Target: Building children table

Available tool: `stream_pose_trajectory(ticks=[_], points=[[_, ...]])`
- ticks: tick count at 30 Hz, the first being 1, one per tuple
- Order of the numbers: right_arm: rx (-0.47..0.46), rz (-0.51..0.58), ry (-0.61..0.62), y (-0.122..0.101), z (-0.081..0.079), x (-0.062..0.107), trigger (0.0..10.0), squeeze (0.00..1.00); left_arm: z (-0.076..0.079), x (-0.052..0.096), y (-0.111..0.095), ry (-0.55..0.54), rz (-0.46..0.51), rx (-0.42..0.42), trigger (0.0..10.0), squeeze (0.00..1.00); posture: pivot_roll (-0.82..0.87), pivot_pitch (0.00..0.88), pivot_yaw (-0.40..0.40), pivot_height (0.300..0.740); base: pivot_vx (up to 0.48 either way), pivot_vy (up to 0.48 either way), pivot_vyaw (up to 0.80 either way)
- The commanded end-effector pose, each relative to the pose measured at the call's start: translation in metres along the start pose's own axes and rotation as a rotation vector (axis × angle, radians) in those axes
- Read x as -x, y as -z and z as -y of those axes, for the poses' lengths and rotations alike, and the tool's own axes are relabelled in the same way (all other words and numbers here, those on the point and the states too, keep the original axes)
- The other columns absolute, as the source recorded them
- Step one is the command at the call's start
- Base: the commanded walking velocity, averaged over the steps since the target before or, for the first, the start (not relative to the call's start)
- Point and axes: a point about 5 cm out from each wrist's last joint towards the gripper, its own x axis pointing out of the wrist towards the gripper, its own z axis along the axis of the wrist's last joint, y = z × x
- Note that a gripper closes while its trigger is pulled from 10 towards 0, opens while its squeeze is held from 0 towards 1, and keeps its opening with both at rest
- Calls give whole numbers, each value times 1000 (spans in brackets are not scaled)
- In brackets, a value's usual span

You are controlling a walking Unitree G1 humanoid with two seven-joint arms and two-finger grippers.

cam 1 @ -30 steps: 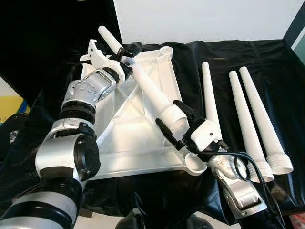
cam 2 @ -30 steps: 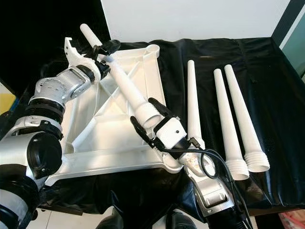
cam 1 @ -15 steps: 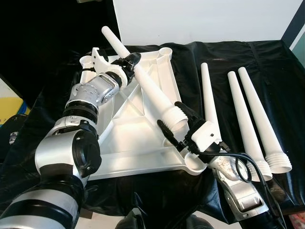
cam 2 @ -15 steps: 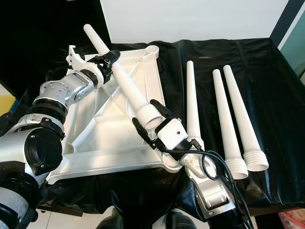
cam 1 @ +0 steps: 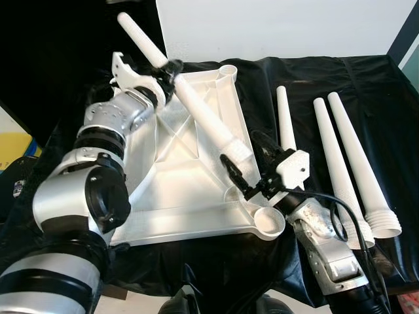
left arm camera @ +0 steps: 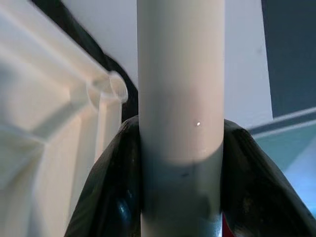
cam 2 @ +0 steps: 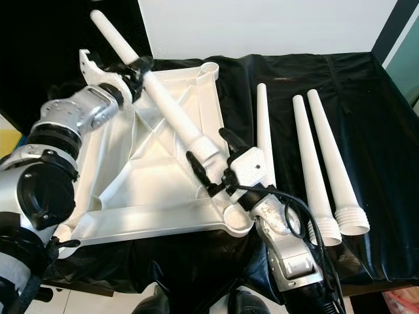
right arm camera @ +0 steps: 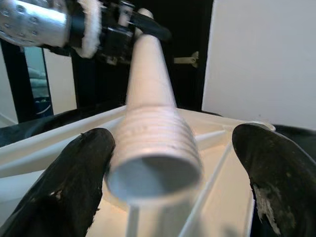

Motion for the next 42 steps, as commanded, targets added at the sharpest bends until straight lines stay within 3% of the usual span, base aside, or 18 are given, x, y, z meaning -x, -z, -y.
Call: stream_pose_trajectory(ticks=[1, 2, 3, 4, 10, 12, 13, 15, 16, 19, 22, 32, 42], points=[[-54, -60, 35, 7, 10, 6, 10000, 988, 21, 2, -16, 232, 40, -107, 10000, 0, -89, 96, 39, 740, 0, 0, 0], [-54, -60, 35, 7, 10, 6, 10000, 988, 21, 2, -16, 232, 40, -107, 10000, 0, -89, 96, 39, 740, 0, 0, 0], [-104, -87, 21, 8, 14, 3, 10000, 0, 29, 1, -20, 247, 59, -243, 10000, 0, -83, 93, 35, 740, 0, 0, 0], [-112, -95, 19, 8, 16, 1, 10000, 0, 34, 1, -20, 266, 60, -281, 10000, 0, -77, 93, 31, 740, 0, 0, 0], [-126, -107, 21, 9, 19, -3, 10000, 0, 39, 0, -21, 282, 68, -334, 10000, 0, -64, 86, 23, 740, 0, 0, 0], [-147, -129, 16, 10, 25, -13, 10000, 0, 50, -1, -23, 298, 108, -446, 10000, 0, -24, 76, 1, 740, 0, 0, 0], [-147, -129, 16, 10, 25, -13, 10000, 0, 50, -1, -23, 298, 108, -446, 10000, 0, -24, 76, 1, 740, 0, 0, 0], [-162, -144, 13, 8, 27, -28, 10000, 0, 67, -2, -16, 344, 118, -550, 10000, 0, -12, 73, -2, 740, 0, 0, 0], [-162, -144, 13, 8, 27, -28, 10000, 0, 67, -2, -16, 344, 118, -550, 10000, 0, -12, 73, -2, 740, 0, 0, 0], [-206, -146, 4, 0, 28, -48, 10000, 0, 87, -1, 2, 417, 158, -700, 10000, 0, 6, 67, -1, 740, 0, 0, 0], [-216, -143, -1, -3, 28, -51, 10000, 0, 92, 0, 6, 439, 175, -730, 10000, 0, 6, 67, 0, 740, 0, 0, 0], [-230, -148, -50, -8, 20, -69, 10000, 0, 121, 10, 55, 572, 151, -858, 10000, 0, 0, 66, 7, 740, 0, 0, 0], [-219, -156, -5, -8, 20, -84, 10000, 0, 144, 26, 98, 674, 119, -856, 10000, 0, -4, 67, 2, 740, 0, 0, 0]])
